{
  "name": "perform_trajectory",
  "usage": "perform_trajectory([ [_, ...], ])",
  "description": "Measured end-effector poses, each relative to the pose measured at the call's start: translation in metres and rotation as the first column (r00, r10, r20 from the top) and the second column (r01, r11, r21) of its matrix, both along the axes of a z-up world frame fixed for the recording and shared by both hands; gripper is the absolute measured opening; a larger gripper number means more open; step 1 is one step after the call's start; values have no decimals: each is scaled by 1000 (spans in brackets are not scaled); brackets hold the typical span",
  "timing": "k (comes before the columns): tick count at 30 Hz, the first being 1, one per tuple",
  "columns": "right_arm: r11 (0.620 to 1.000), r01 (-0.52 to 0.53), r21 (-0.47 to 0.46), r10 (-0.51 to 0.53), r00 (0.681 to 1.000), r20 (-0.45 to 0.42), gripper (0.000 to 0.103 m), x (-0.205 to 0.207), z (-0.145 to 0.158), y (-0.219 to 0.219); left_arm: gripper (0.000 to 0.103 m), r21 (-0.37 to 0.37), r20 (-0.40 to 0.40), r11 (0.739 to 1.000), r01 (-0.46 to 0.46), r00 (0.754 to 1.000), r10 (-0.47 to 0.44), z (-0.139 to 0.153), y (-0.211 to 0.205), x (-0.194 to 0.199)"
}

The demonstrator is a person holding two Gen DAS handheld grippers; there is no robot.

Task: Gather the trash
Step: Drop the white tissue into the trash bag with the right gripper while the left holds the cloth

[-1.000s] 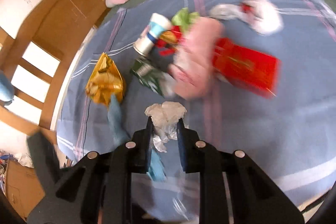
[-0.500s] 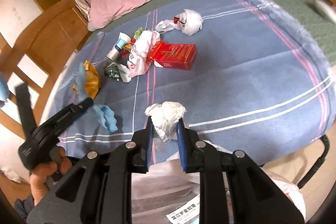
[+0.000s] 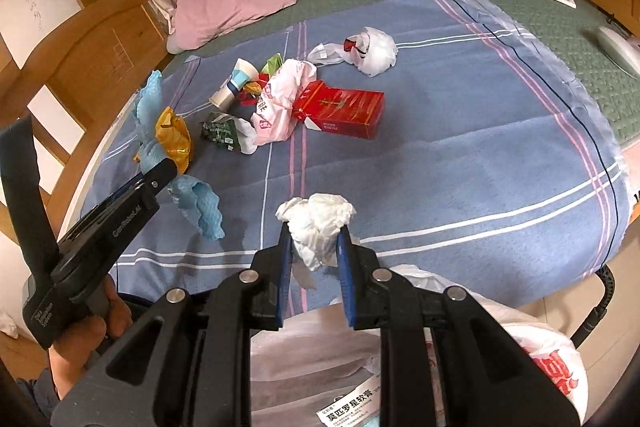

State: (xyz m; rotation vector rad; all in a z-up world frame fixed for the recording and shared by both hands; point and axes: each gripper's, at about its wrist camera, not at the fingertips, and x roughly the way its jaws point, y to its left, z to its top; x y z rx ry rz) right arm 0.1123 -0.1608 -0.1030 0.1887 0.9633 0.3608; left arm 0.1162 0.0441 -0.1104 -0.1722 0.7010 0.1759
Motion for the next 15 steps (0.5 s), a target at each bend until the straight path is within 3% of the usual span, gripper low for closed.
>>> perform_trajectory([
  [15,1000,3,22,-3,1000,29,22,-5,7,8,35,-5,-4,1000,-9,1000,9,-2,2,1],
])
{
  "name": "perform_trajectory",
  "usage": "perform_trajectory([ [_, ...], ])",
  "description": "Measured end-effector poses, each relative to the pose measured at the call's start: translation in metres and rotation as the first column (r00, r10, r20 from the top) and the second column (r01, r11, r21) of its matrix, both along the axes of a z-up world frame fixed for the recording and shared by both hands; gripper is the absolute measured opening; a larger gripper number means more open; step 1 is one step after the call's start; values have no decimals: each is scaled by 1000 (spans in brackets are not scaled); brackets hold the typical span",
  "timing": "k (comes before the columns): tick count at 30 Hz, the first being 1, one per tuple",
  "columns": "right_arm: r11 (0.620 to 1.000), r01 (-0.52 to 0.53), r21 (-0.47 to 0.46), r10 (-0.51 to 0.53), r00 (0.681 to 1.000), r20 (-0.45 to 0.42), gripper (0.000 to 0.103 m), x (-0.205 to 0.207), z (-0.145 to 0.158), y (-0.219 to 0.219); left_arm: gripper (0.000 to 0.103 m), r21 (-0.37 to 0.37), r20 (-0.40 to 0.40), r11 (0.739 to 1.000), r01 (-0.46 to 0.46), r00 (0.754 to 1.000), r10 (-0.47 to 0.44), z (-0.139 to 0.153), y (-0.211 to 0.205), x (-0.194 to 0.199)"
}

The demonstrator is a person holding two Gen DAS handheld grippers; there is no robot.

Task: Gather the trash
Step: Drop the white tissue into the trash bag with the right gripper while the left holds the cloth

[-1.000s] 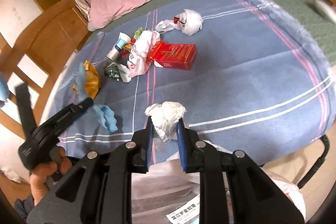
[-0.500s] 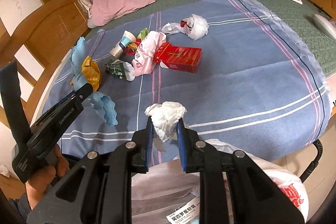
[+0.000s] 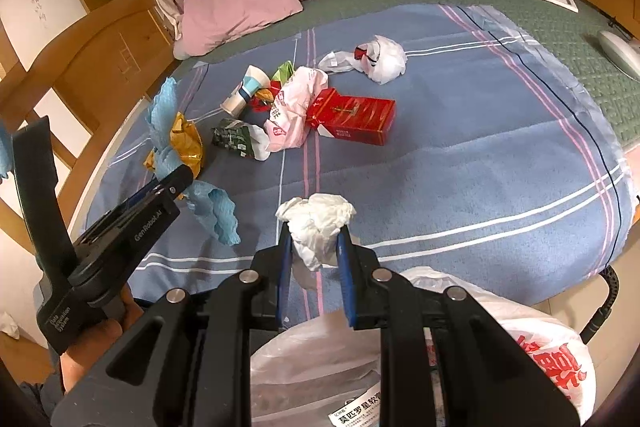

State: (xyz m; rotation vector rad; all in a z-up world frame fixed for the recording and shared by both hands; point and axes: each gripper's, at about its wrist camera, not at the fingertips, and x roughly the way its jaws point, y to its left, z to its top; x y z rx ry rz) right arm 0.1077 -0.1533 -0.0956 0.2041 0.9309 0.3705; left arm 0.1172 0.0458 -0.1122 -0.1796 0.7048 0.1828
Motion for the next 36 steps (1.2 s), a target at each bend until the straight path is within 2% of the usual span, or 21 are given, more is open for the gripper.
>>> perform_trajectory([
  [10,1000,-4,25,2,998,65,22,-13,29,-13,35,-20,-7,1000,-9,1000,9,-1,4,1],
  [16,999,-36,-13,37,994,98,22,-40,48,-33,35,-24,-8,1000,-11,1000,11,-2,4,1],
  [20,998,-29,-49,32,997,64,22,-62,40,-50,35,-26,-7,1000,-10,1000,10,-1,3,0],
  [24,995,-38,-96,36,999,-23,22,-76,16,-61,35,-26,-3,1000,-4,1000,4,0,3,-1],
  [25,994,-44,-103,37,997,-67,24,-78,6,-64,35,-26,-1,1000,-2,1000,2,0,3,-2],
  [27,990,-49,-130,32,991,-134,32,-79,-9,-65,35,-24,0,1000,0,1000,0,1,2,-3],
  [29,988,-27,-152,7,991,-135,61,-81,-13,-66,35,-22,-1,1000,4,1000,-4,1,2,-3],
  [31,994,10,-113,-20,996,-88,73,-83,-6,-70,35,-19,-2,1000,7,1000,-7,0,1,-3],
  [34,999,26,-40,-28,998,-50,74,-81,5,-75,35,-26,0,999,19,1000,-19,0,1,-3],
  [36,999,46,-10,-46,999,-12,74,-81,15,-78,35,-56,14,998,42,999,-41,2,2,-5],
])
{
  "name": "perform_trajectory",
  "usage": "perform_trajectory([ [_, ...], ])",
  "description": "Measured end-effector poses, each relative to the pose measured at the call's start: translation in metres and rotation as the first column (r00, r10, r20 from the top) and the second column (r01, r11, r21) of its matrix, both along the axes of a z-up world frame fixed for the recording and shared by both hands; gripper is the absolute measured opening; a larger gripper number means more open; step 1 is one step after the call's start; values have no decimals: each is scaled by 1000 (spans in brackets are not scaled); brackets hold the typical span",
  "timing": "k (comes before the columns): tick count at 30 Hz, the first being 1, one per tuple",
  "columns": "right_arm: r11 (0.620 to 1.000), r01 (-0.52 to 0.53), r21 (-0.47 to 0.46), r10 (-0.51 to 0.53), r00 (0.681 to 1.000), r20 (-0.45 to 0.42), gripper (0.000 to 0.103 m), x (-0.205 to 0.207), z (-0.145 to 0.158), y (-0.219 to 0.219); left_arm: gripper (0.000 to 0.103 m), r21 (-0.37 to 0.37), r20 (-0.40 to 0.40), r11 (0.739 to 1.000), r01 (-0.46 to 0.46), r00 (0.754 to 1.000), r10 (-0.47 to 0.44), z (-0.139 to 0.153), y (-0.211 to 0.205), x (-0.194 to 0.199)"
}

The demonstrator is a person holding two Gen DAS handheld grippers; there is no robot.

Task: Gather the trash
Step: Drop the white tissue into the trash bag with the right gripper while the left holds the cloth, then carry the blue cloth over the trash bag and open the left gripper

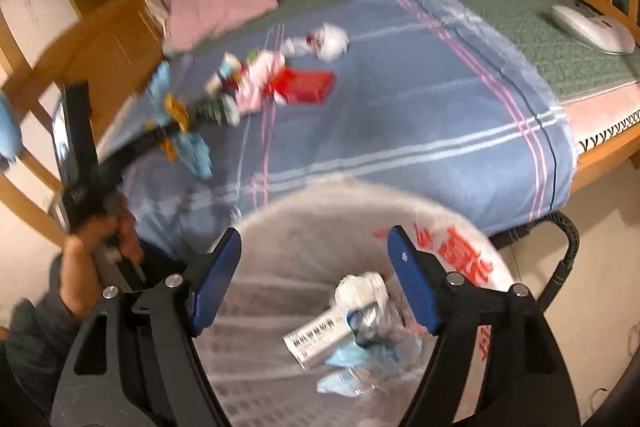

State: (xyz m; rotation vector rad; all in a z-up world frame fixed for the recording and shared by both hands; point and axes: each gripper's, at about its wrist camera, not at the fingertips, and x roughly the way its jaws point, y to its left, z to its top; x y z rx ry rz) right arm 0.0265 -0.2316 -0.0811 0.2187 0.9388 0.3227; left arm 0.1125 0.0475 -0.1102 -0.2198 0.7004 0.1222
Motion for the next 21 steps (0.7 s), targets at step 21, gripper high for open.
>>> perform_trajectory([
  [21,955,277,104,-288,951,115,75,3,36,-73,35,-300,34,576,760,612,-790,-4,-95,-47],
])
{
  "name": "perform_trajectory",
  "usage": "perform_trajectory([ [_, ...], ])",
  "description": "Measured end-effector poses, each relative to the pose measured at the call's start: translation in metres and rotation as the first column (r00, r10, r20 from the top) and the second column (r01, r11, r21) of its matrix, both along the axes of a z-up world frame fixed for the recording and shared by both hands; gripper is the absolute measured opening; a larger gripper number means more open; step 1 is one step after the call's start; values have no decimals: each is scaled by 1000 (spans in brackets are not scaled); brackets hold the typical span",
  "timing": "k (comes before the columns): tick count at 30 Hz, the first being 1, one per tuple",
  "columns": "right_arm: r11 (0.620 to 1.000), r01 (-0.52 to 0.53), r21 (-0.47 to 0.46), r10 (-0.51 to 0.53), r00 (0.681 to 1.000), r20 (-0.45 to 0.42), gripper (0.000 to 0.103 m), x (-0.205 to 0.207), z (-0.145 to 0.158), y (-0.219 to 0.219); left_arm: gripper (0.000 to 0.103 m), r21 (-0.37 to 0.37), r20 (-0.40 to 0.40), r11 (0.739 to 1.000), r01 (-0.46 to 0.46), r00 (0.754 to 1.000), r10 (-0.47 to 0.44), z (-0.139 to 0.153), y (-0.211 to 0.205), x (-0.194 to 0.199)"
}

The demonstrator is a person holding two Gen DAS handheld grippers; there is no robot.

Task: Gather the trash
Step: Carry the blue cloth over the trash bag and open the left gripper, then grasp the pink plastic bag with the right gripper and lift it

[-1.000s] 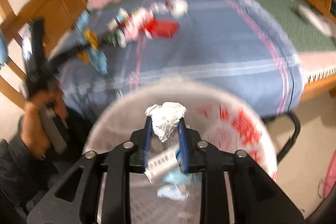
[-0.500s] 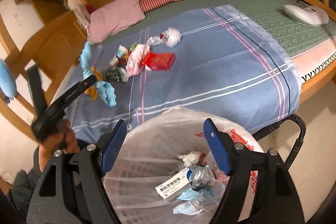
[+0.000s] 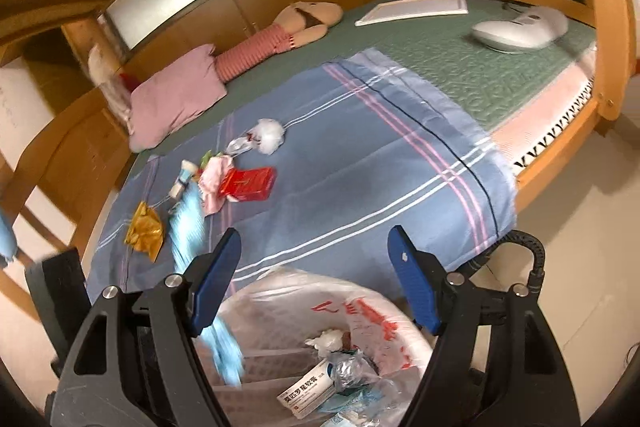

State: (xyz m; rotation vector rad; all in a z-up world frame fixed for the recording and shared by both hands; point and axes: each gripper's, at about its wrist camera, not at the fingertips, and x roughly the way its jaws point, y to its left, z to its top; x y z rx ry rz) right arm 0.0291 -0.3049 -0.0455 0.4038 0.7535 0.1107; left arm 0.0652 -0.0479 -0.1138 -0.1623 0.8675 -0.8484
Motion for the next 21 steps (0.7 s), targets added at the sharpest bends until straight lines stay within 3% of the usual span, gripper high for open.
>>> perform_trajectory([
  [3,999,15,36,-15,1000,-20,75,2,-7,-7,39,82,-74,988,131,989,-125,-16,-26,-7],
  [5,999,17,38,-16,1000,-27,75,3,-10,-8,72,163,-85,976,141,988,-129,-23,-38,-8],
  [7,999,16,31,-15,999,-29,75,3,-13,-7,81,164,-79,981,105,993,-92,-22,-35,-4],
  [9,999,14,31,-13,999,-31,75,4,-13,-6,83,102,-85,994,49,996,-41,-18,-21,0],
  [10,999,13,35,-12,999,-33,75,4,-14,-5,86,55,-80,998,-25,996,30,-14,-7,6],
  [13,999,7,39,-6,999,-34,75,5,-14,-3,86,-27,-33,968,-251,968,250,-3,33,14],
  [15,999,-2,32,3,999,-33,75,6,-15,1,86,-13,10,882,-471,882,472,5,65,21],
  [18,1000,-20,11,20,999,-48,75,13,-18,9,87,49,70,772,-633,774,630,16,94,33],
  [19,1000,-28,13,28,998,-54,75,16,-20,13,90,84,106,708,-701,713,693,20,107,40],
  [21,999,-42,18,43,997,-62,75,22,-22,21,92,130,137,623,-771,637,759,21,123,50],
])
